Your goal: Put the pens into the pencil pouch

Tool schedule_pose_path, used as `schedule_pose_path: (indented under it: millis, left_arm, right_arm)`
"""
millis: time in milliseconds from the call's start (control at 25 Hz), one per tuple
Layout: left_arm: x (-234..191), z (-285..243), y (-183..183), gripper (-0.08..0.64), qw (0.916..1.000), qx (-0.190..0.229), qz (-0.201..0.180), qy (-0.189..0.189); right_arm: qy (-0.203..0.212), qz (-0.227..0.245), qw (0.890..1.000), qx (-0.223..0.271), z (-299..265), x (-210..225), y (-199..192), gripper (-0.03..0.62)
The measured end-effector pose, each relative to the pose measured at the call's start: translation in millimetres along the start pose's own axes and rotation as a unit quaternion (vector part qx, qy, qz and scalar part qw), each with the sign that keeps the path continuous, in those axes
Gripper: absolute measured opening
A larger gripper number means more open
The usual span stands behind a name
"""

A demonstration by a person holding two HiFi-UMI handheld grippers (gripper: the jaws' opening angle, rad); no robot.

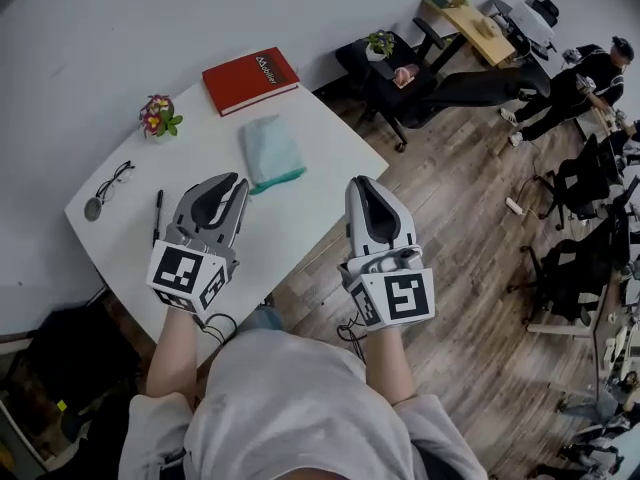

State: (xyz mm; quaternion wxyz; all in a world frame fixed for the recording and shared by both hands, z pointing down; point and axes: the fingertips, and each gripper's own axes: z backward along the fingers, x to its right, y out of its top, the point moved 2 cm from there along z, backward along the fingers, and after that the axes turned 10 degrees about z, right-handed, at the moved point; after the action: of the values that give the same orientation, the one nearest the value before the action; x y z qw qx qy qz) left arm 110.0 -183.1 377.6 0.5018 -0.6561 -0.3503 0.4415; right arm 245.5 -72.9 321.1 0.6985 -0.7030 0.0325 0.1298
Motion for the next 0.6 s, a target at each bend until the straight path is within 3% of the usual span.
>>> schedule_pose_path:
  millis: [120, 240, 600]
  left_arm:
    - [-15.2, -24.0, -40.4, 0.085, 0.9973, -0.066, 0.022, -0.021]
    - [-29.0, -43.1, -77.4, 0.094, 0.9911, -0.129, 0.019, -0.025]
    - [-58.6, -80.5, -166.2, 0.138, 0.9611, -0.274, -0.014, -0.033]
  right_arm:
    - [-0.002, -0.006, 1.000, -0.022, -10.3, -3.0, -15.7, 0.043]
    - [-0.002, -0.011, 0.999, -0.042, -17.8, -5.2, -30.2, 0.044]
    - [-0.005, -0.020, 0.996, -0.090, -30.1, -8.4, -60.9, 0.044]
